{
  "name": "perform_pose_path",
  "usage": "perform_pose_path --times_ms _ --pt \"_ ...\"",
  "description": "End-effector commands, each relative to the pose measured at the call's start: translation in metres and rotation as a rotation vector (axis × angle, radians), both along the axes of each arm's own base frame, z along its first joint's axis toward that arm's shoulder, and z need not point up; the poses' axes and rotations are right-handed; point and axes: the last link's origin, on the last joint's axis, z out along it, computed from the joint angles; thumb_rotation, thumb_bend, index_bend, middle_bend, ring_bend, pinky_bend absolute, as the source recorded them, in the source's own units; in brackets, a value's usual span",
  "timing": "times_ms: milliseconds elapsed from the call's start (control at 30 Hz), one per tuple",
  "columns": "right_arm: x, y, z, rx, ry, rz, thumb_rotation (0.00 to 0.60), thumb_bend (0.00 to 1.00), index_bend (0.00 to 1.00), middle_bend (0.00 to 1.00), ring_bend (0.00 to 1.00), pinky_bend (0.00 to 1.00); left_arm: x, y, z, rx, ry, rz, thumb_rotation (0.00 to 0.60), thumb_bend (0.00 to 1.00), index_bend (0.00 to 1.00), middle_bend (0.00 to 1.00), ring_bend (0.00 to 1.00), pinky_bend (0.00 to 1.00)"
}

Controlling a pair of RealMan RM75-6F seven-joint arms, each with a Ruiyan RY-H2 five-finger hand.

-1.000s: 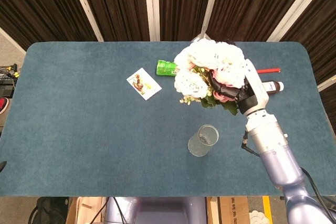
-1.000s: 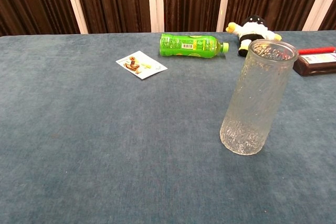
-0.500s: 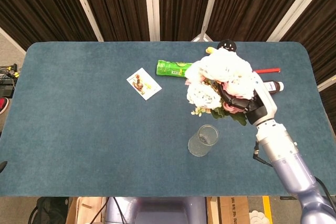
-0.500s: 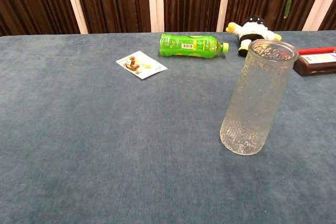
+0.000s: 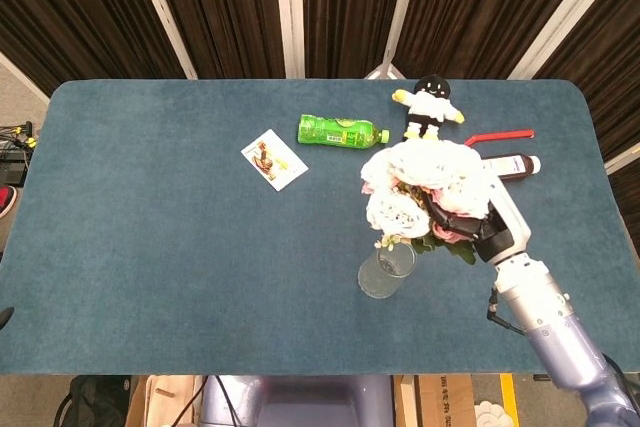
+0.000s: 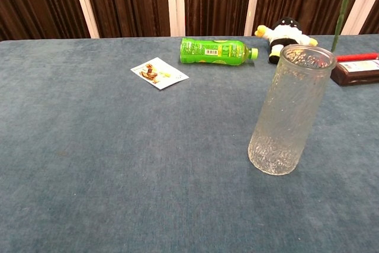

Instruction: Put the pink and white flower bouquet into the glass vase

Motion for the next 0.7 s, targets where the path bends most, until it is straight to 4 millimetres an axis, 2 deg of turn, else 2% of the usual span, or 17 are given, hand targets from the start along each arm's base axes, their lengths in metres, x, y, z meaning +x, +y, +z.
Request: perform_pose_path --times_ms 33,467,700 --pt "-0.002 0.002 -0.004 0.028 -0.010 -0.005 0.600 0.52 0.47 0.44 0.49 0.16 0.000 0.001 -0.001 -0.001 0.002 0.002 0.600 0.17 0.15 0.00 0.00 0.00" --pt "0.008 0.001 -0.005 0.073 -0.063 0.019 0.600 0.52 0.47 0.44 0.49 0.17 0.000 0.001 0.000 0.001 0.000 0.005 0.600 0.17 0.15 0.00 0.00 0.00" --pt "0.022 -0.006 -0.001 0.078 -0.079 0.034 0.600 0.52 0.47 0.44 0.49 0.17 -0.001 0.001 0.000 -0.001 -0.002 0.005 0.600 0.17 0.15 0.00 0.00 0.00"
